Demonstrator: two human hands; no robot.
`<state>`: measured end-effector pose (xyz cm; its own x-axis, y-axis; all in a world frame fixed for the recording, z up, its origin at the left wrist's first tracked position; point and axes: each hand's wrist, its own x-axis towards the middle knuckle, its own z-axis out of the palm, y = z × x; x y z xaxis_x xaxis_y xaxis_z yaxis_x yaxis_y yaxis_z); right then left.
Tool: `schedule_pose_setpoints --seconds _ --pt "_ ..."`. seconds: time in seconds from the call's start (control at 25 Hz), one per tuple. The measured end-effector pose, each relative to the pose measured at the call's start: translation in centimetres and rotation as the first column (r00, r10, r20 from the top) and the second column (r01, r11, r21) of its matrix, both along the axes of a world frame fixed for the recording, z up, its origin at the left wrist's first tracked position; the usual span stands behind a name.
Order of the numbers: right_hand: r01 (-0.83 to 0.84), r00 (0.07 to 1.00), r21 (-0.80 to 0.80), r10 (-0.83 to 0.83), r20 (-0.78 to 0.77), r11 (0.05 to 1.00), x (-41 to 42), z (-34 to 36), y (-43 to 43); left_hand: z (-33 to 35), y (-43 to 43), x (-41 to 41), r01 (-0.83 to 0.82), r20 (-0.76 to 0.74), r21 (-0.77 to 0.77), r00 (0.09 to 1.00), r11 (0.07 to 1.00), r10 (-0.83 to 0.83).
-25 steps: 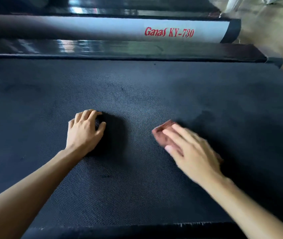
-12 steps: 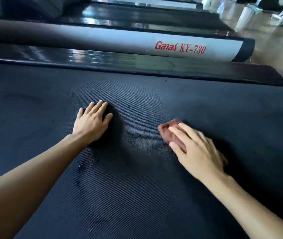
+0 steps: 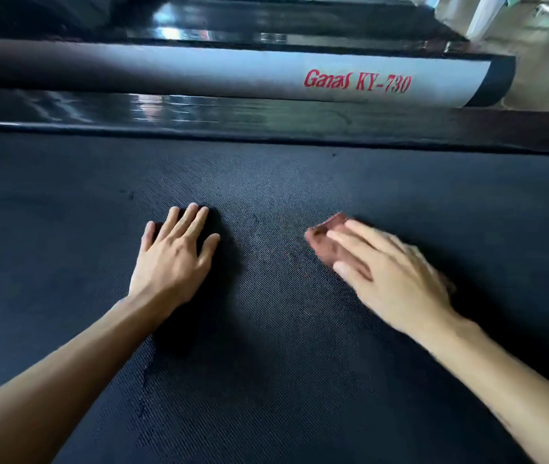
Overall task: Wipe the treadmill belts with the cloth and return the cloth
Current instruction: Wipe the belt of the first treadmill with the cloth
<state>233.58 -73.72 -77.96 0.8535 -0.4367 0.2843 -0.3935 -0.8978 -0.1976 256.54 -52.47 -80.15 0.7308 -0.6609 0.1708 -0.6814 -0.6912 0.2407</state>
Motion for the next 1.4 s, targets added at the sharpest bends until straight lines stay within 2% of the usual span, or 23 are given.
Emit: schedule_pose_setpoints --seconds 0.08,0.16,0.24,0.32,0.4,0.48,0.56,0.64,0.72,0.8,0.88,0.92,0.96,1.04,1.12,1.2,1.32,1.4 --pt "0.226 0.974 0.033 -0.226 -0.007 0.973 4.6 0.2 -5.4 0.1 -0.1 0.1 0.001 -0.005 0.004 1.0 1.0 -0.001" --pt "0.287 0.958 0.06 -0.284 -0.047 0.956 10.5 0.6 -5.7 0.1 -0.1 0.1 0.0 0.0 0.004 1.0 1.0 0.0" --pt "0.121 0.993 0.028 -0.12 -0.018 0.992 13.3 -0.1 -1.4 0.1 -0.1 0.1 -0.001 0.002 0.006 1.0 1.0 0.001" --pt "-0.104 0.995 -0.002 0.104 -0.003 0.995 10.0 -0.6 3.1 0.1 0.0 0.2 -0.003 0.002 0.001 1.0 1.0 0.003" --pt "-0.148 0.988 -0.02 0.149 0.044 0.989 5.5 -0.4 2.7 0.1 0.0 0.1 -0.003 0.003 -0.002 1.0 1.0 0.003" --pt "0.034 0.999 -0.011 -0.034 0.015 0.999 5.0 0.3 -2.4 -0.1 -0.1 0.1 -0.006 0.007 0.005 1.0 1.0 0.006" --pt "0.257 0.966 -0.017 -0.257 -0.003 0.966 8.1 0.6 -8.0 0.0 -0.1 0.1 -0.014 0.005 0.015 1.0 1.0 0.014" --pt "0.357 0.933 0.017 -0.355 -0.052 0.934 13.3 0.4 -10.5 0.0 -0.1 0.0 -0.017 0.003 0.017 1.0 1.0 0.017" --pt "0.298 0.953 0.052 -0.294 -0.067 0.953 18.5 0.3 -8.7 0.0 -0.1 0.0 -0.014 0.009 0.01 1.0 1.0 0.014" --pt "0.083 0.996 -0.004 -0.083 -0.041 0.997 20.1 0.1 -4.1 0.1 -0.2 0.1 -0.009 0.01 0.006 1.0 1.0 0.009" --pt "-0.174 0.984 -0.036 0.173 -0.044 0.984 16.2 0.2 0.1 0.1 -0.2 0.1 -0.004 0.012 0.017 1.0 1.0 0.004" --pt "-0.242 0.97 -0.02 0.241 -0.031 0.97 13.2 -0.1 0.6 0.1 -0.1 0.1 -0.004 0.015 0.022 1.0 1.0 0.004" --pt "-0.239 0.97 0.004 0.239 -0.038 0.971 10.4 0.0 -0.3 0.0 -0.1 0.1 -0.007 0.018 0.024 1.0 1.0 0.006" --pt "-0.067 0.996 -0.007 0.066 -0.055 0.998 8.5 0.5 -4.8 0.0 -0.2 0.1 -0.015 0.014 0.032 1.0 0.999 0.014" --pt "0.169 0.983 -0.012 -0.169 -0.066 0.986 11.6 1.0 -9.1 0.0 -0.1 -0.1 -0.012 0.008 0.029 1.0 1.0 0.012" --pt "0.247 0.964 0.016 -0.244 -0.101 0.969 17.1 0.8 -9.4 0.1 -0.1 -0.2 -0.008 0.013 0.016 1.0 1.0 0.007" --pt "0.03 0.996 -0.013 -0.031 -0.081 0.999 21.0 0.2 -3.3 0.1 -0.1 0.0 0.002 0.003 0.022 1.0 1.0 -0.002" --pt "-0.157 0.983 0.0 0.157 -0.093 0.988 16.7 0.1 1.1 0.1 -0.1 0.0 0.004 0.004 0.014 1.0 1.0 -0.004"
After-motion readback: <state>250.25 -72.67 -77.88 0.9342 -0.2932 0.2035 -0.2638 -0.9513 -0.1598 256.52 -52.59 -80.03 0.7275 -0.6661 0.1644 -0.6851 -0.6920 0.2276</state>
